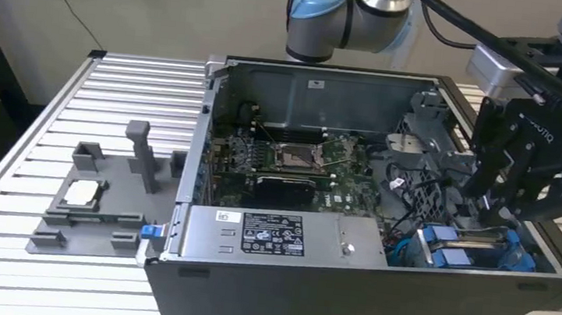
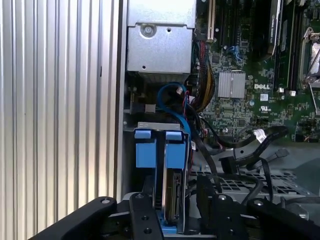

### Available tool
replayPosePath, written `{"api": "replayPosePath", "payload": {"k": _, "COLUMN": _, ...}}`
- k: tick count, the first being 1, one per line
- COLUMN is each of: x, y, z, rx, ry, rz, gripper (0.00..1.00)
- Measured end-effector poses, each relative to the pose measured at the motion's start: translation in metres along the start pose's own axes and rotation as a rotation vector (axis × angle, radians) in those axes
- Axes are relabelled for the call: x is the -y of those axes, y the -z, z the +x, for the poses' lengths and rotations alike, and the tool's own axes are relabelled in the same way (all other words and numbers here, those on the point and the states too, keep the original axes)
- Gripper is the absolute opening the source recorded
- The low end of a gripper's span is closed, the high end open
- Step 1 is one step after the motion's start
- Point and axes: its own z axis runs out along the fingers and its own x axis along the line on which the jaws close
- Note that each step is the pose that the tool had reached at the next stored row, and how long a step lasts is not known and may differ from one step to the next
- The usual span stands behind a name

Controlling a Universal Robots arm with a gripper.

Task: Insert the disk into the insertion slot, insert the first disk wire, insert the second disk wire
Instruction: 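Insert the disk into the insertion slot, then insert the first disk wire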

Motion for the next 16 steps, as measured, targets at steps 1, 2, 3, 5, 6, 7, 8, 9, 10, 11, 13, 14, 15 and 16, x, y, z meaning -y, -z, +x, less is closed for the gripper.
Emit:
{"api": "replayPosePath", "payload": {"k": 1, "x": 0.0, "y": 0.0008, "z": 0.0, "rx": -0.0001, "ry": 0.0, "rz": 0.0069, "gripper": 0.47}}
{"api": "replayPosePath", "payload": {"k": 2, "x": 0.0, "y": 0.0015, "z": -0.0001, "rx": -0.0003, "ry": 0.0, "rz": 0.0146, "gripper": 0.47}}
{"api": "replayPosePath", "payload": {"k": 3, "x": -0.0001, "y": 0.0016, "z": -0.0002, "rx": -0.0002, "ry": 0.0, "rz": 0.0254, "gripper": 0.47}}
{"api": "replayPosePath", "payload": {"k": 5, "x": -0.0005, "y": 0.0018, "z": -0.0005, "rx": -0.001, "ry": 0.0, "rz": 0.0567, "gripper": 0.47}}
{"api": "replayPosePath", "payload": {"k": 6, "x": -0.0007, "y": 0.0018, "z": -0.0007, "rx": -0.0008, "ry": 0.0, "rz": 0.0732, "gripper": 0.47}}
{"api": "replayPosePath", "payload": {"k": 7, "x": -0.0009, "y": 0.0018, "z": -0.0009, "rx": -0.0007, "ry": 0.0, "rz": 0.0899, "gripper": 0.47}}
{"api": "replayPosePath", "payload": {"k": 8, "x": -0.0011, "y": 0.0018, "z": -0.001, "rx": -0.0003, "ry": 0.0, "rz": 0.1062, "gripper": 0.47}}
{"api": "replayPosePath", "payload": {"k": 9, "x": -0.0015, "y": 0.002, "z": -0.0011, "rx": 0.0006, "ry": 0.001, "rz": 0.1176, "gripper": 0.47}}
{"api": "replayPosePath", "payload": {"k": 10, "x": -0.0018, "y": 0.0025, "z": -0.0011, "rx": 0.0016, "ry": 0.001, "rz": 0.1239, "gripper": 0.47}}
{"api": "replayPosePath", "payload": {"k": 11, "x": -0.0021, "y": 0.0031, "z": -0.0012, "rx": 0.0024, "ry": 0.001, "rz": 0.1292, "gripper": 0.47}}
{"api": "replayPosePath", "payload": {"k": 13, "x": -0.0028, "y": 0.0041, "z": -0.0015, "rx": 0.0028, "ry": 0.002, "rz": 0.138, "gripper": 0.47}}
{"api": "replayPosePath", "payload": {"k": 14, "x": -0.0031, "y": 0.0041, "z": -0.0015, "rx": 0.0028, "ry": 0.002, "rz": 0.1412, "gripper": 0.47}}
{"api": "replayPosePath", "payload": {"k": 15, "x": -0.0031, "y": 0.0041, "z": -0.0015, "rx": 0.0029, "ry": 0.002, "rz": 0.1421, "gripper": 0.47}}
{"api": "replayPosePath", "payload": {"k": 16, "x": -0.0031, "y": 0.0041, "z": -0.0015, "rx": 0.0029, "ry": 0.002, "rz": 0.1422, "gripper": 0.47}}
